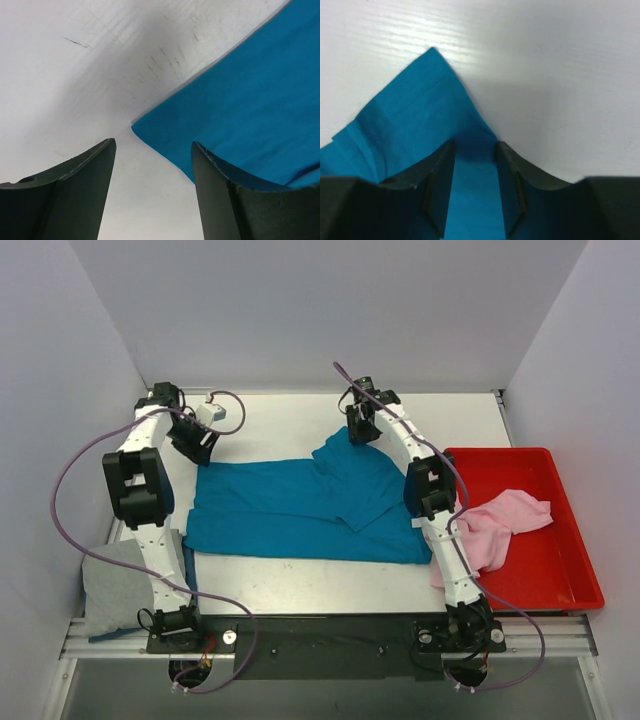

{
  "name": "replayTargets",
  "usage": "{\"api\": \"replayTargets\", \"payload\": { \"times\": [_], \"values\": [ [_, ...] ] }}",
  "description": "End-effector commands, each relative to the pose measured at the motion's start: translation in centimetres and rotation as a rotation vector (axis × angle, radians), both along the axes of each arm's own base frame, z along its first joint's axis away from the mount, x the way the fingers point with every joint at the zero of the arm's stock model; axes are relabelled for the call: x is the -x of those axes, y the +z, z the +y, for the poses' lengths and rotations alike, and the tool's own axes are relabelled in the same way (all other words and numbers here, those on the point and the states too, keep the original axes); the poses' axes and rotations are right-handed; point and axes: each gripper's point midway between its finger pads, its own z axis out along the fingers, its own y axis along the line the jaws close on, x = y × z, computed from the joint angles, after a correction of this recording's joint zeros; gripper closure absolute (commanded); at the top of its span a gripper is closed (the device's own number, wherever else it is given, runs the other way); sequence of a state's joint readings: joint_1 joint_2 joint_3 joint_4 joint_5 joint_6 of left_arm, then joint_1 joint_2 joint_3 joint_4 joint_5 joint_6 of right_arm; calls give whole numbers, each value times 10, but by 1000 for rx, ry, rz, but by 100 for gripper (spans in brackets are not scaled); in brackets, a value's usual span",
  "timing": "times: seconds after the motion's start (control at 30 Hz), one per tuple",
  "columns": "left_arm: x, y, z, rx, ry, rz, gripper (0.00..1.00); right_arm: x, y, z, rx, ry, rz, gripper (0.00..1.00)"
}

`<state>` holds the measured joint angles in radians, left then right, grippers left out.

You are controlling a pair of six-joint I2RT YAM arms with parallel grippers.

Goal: Fold and stack the t-shirts
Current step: Grap the side of the flattened tshirt furthest away from the robot with both arms

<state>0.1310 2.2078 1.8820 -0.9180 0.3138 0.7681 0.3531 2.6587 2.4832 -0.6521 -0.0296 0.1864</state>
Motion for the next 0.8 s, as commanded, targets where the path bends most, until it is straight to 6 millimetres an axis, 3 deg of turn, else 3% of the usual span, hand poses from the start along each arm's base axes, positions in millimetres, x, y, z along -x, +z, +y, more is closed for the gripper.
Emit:
{"api": "replayTargets", "payload": {
  "times": [0.0,0.07,0.1,0.13,0.27,0.37,0.4,0.43,0.6,0.67,0.77],
  "values": [
    [9,1,-3,15,-109,47,28,54,-38,-20,105,34,229,69],
    [4,4,-5,25,-130,36,28,54,-37,-20,100,51,230,80],
    [3,1,-7,37,-132,37,28,55,-35,-19,95,61,231,94],
    [-2,6,-6,38,-133,23,28,56,-36,-17,81,71,237,99],
    [2,-1,-9,28,-178,73,28,60,-21,-10,28,95,232,100],
    [7,-18,-4,-24,-193,135,31,55,9,-6,-11,106,168,100],
    [6,-17,-3,-32,-194,131,32,57,10,-6,-21,109,170,100],
    [5,-22,-3,-55,-200,142,33,54,26,-4,-39,111,135,100],
    [3,-30,-4,-101,-232,143,34,62,46,-10,-58,100,116,100],
    [4,-33,-5,-101,-243,151,39,67,58,-14,-58,98,104,100],
    [13,-38,-6,-104,-284,183,58,73,66,-18,-72,95,100,100]
  ]
}}
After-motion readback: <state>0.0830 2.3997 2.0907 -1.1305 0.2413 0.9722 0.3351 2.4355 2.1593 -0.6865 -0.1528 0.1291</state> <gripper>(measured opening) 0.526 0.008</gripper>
